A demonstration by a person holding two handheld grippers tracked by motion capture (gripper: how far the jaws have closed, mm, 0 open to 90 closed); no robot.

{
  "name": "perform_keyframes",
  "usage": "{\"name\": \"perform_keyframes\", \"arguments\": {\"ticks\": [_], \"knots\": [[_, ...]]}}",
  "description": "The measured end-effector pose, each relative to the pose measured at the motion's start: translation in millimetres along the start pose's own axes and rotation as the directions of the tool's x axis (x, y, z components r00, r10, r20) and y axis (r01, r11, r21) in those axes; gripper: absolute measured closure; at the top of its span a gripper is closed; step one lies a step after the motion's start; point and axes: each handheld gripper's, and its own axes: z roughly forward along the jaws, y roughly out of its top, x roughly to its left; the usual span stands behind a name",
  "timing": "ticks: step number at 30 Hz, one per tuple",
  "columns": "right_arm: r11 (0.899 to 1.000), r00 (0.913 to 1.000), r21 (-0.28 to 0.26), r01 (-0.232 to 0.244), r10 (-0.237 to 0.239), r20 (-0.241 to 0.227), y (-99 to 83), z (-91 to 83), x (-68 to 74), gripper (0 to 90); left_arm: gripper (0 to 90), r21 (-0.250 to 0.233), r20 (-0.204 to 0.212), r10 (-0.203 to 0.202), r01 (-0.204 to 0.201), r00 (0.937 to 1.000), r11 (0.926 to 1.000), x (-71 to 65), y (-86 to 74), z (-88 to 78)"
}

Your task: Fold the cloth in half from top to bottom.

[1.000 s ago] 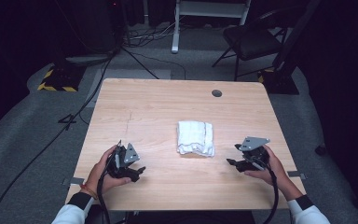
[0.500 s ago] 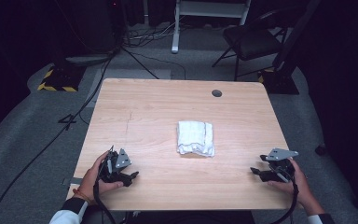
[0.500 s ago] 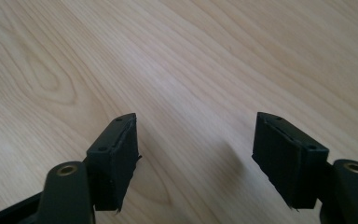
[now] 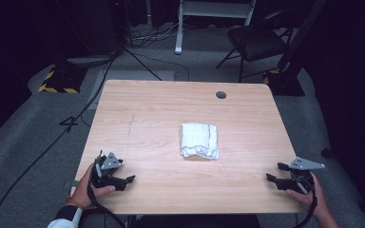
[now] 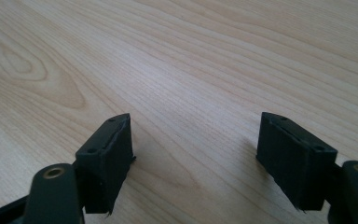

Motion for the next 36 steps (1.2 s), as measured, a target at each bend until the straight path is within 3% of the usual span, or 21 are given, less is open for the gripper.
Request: {"name": "perform_keyframes", "arguments": {"ticks": [36], "knots": [[1.0, 0.9994, -0.001, -0.027, 0.027, 0.021, 0.3, 0.9, -1.3, 25.8, 18.6, 0.003, -0.011, -0.011, 0.011, 0.9999, 0.9999, -1.2, 0.0, -0.2]]}}
